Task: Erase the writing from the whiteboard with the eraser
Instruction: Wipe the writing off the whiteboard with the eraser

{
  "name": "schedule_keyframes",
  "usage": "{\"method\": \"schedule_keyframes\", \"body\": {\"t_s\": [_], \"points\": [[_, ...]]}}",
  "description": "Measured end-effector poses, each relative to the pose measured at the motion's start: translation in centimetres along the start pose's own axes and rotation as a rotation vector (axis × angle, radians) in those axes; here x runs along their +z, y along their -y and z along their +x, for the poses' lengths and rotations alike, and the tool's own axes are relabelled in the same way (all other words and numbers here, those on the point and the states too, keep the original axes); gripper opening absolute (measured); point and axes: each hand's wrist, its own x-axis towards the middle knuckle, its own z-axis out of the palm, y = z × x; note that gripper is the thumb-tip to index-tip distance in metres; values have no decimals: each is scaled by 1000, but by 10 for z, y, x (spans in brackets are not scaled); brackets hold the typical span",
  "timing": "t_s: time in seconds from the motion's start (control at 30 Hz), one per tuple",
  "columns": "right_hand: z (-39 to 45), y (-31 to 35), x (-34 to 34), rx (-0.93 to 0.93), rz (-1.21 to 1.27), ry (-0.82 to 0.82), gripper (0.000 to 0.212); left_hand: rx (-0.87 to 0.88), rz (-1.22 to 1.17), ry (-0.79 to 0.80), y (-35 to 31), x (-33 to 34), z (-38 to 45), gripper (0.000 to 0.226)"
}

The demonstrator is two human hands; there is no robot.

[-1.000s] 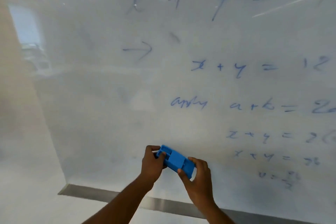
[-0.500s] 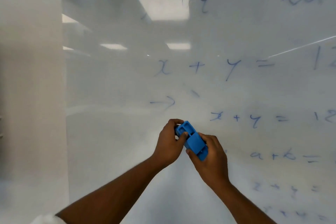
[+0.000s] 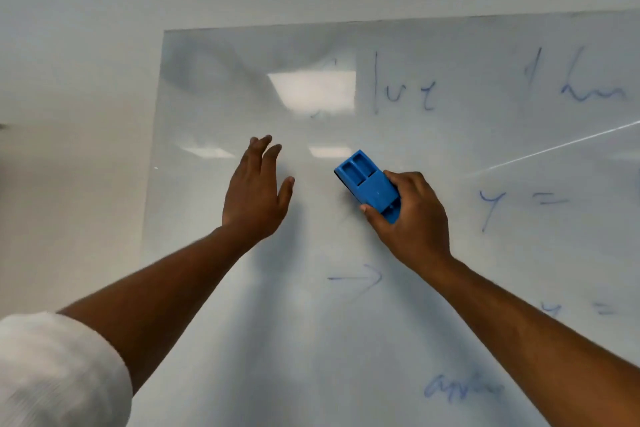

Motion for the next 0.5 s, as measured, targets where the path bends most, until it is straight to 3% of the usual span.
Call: {"method": "schedule_keyframes", "body": {"t_s": [0.33, 0.5], "points": [[63, 23, 42, -130, -250, -58, 72, 106, 81, 75, 75, 27, 49, 78], [61, 18, 58, -253, -343, -68, 71, 183, 76, -92, 92, 54, 37, 76]]}}
